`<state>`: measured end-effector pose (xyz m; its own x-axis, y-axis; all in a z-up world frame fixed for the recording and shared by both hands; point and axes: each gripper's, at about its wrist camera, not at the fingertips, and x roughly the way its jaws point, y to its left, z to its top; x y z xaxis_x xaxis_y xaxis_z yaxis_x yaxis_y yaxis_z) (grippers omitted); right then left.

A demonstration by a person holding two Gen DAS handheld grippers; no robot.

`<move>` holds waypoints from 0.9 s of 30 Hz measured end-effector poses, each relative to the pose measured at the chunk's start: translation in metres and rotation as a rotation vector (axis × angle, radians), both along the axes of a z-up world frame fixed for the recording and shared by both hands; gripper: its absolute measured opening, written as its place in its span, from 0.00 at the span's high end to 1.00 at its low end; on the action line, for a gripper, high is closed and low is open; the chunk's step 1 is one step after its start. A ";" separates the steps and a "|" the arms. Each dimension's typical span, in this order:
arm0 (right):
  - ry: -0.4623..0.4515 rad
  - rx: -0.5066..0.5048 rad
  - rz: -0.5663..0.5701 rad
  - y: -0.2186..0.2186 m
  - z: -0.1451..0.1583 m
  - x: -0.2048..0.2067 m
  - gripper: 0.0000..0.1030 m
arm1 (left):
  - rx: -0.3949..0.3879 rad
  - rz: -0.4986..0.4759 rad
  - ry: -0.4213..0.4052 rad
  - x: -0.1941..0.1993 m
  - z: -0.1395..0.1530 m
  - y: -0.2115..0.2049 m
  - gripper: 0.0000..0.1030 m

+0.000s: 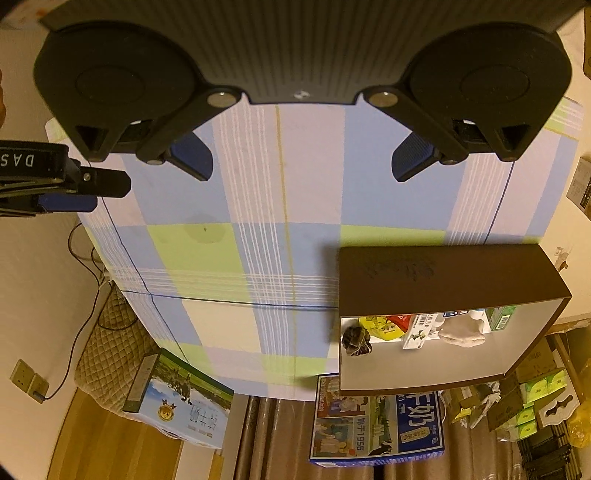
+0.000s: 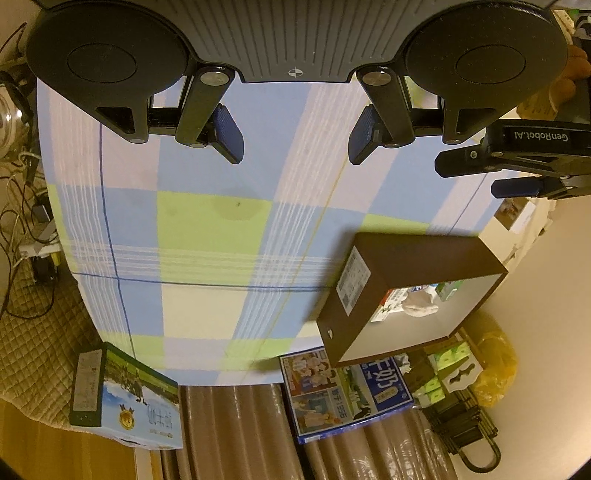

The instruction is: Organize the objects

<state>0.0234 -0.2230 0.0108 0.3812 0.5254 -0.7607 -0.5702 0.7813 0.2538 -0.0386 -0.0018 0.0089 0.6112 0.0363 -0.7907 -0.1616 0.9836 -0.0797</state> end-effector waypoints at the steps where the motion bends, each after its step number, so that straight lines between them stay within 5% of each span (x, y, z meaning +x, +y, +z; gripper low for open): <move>1: 0.001 0.001 0.000 -0.001 0.000 -0.001 0.41 | 0.001 0.000 0.000 -0.001 0.000 -0.001 0.01; 27: 0.000 0.004 -0.001 -0.007 0.001 -0.012 0.41 | 0.009 0.015 -0.003 -0.010 0.003 -0.005 0.01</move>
<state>0.0117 -0.2302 0.0116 0.3818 0.5281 -0.7585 -0.5693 0.7809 0.2571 -0.0483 -0.0067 0.0117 0.6130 0.0529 -0.7883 -0.1759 0.9818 -0.0709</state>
